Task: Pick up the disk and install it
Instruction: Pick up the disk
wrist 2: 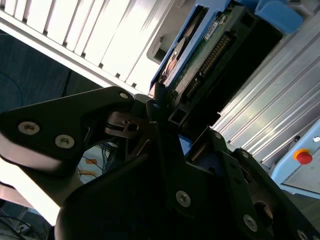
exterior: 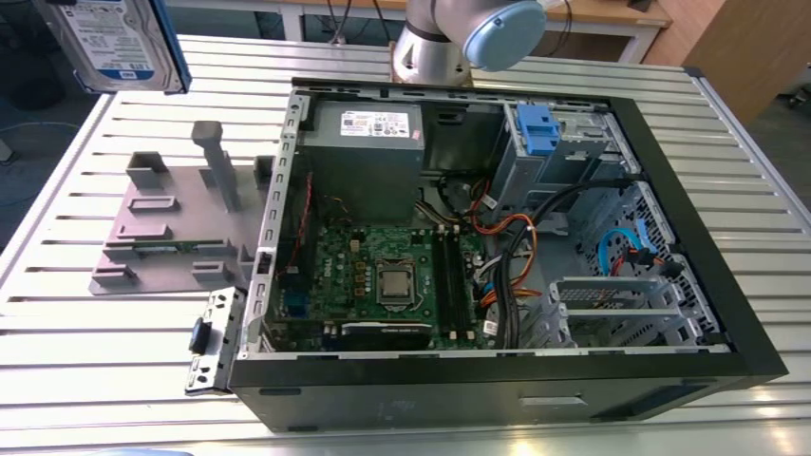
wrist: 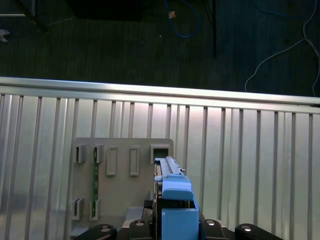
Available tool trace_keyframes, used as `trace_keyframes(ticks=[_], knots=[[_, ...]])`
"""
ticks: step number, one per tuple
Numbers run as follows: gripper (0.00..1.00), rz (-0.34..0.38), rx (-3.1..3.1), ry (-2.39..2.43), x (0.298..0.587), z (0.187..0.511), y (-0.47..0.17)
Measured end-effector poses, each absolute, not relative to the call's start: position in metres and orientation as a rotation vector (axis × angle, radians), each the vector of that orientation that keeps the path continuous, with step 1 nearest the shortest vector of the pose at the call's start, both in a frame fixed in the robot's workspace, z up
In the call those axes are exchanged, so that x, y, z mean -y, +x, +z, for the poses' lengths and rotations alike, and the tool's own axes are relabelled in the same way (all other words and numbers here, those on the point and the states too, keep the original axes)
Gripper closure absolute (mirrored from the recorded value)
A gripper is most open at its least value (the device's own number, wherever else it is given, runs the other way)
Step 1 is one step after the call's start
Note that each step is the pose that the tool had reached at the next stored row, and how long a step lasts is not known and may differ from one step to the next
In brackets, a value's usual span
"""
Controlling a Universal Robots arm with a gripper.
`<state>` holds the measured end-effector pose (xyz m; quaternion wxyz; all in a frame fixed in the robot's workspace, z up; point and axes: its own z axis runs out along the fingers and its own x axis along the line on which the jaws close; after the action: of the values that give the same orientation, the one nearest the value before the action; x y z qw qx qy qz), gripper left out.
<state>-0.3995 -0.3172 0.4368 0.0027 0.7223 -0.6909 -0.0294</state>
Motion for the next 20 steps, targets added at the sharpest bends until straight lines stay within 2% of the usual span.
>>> trace_keyframes(ticks=[20], knots=[[0.63,-0.091,2.167,2.264,0.317,0.450,-0.400]])
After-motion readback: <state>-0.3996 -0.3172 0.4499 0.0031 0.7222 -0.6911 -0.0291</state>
